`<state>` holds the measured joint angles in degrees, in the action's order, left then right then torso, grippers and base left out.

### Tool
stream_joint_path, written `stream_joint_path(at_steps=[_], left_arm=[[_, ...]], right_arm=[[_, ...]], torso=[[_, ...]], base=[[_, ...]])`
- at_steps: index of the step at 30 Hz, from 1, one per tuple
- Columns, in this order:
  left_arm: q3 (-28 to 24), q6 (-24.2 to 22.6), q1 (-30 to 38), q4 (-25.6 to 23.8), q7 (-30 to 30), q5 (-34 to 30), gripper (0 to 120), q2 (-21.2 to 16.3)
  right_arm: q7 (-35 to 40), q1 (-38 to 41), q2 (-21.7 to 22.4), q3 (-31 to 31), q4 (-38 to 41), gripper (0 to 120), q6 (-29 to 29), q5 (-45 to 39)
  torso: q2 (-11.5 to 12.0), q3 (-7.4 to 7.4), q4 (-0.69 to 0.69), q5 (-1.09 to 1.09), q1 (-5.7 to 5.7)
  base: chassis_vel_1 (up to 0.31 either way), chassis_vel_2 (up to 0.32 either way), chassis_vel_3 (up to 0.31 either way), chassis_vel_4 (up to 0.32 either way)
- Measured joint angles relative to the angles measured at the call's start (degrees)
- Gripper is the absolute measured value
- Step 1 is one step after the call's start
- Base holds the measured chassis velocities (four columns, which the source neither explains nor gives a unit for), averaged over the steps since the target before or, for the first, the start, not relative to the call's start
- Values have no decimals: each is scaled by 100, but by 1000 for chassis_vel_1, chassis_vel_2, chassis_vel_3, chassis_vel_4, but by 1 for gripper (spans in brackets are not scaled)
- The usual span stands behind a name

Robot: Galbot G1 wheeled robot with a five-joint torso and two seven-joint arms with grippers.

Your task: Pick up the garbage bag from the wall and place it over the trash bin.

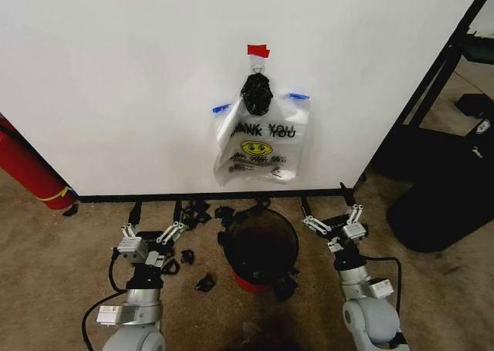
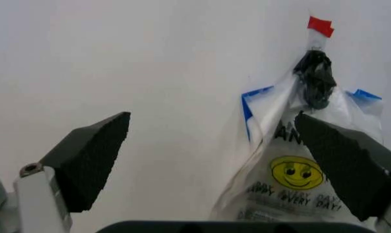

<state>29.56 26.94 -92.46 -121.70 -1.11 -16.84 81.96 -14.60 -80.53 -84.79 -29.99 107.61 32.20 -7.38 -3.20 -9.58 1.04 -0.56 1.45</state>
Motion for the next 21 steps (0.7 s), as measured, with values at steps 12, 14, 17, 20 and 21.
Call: stream_joint_path(at_steps=[12, 14, 17, 20, 21], left_arm=[[-32, 186, -81, 5, -71, 116, 100, 200], [-44, 203, -91, 10, -83, 142, 100, 224], [-57, 251, -110, 38, -150, 219, 100, 272], [-76, 333, -145, 57, -232, 339, 100, 342], [-86, 346, -162, 56, -241, 366, 100, 357]], right_arm=[[430, -261, -118, -112, 10, 100, 296, 604], [555, -311, -126, -141, 48, 100, 307, 732], [639, -341, -124, -212, 34, 100, 398, 858], [627, -266, -100, -190, -97, 100, 434, 687], [579, -219, -92, -134, -122, 100, 414, 494]], torso=[[0, 0, 0, 0, 0], [0, 0, 0, 0, 0], [0, 0, 0, 0, 0], [0, 0, 0, 1, 0], [0, 0, 1, 0, 0]], base=[[0, 0, 0, 0], [0, 0, 0, 0], [0, 0, 0, 0], [0, 0, 0, 0], [0, 0, 0, 0]])
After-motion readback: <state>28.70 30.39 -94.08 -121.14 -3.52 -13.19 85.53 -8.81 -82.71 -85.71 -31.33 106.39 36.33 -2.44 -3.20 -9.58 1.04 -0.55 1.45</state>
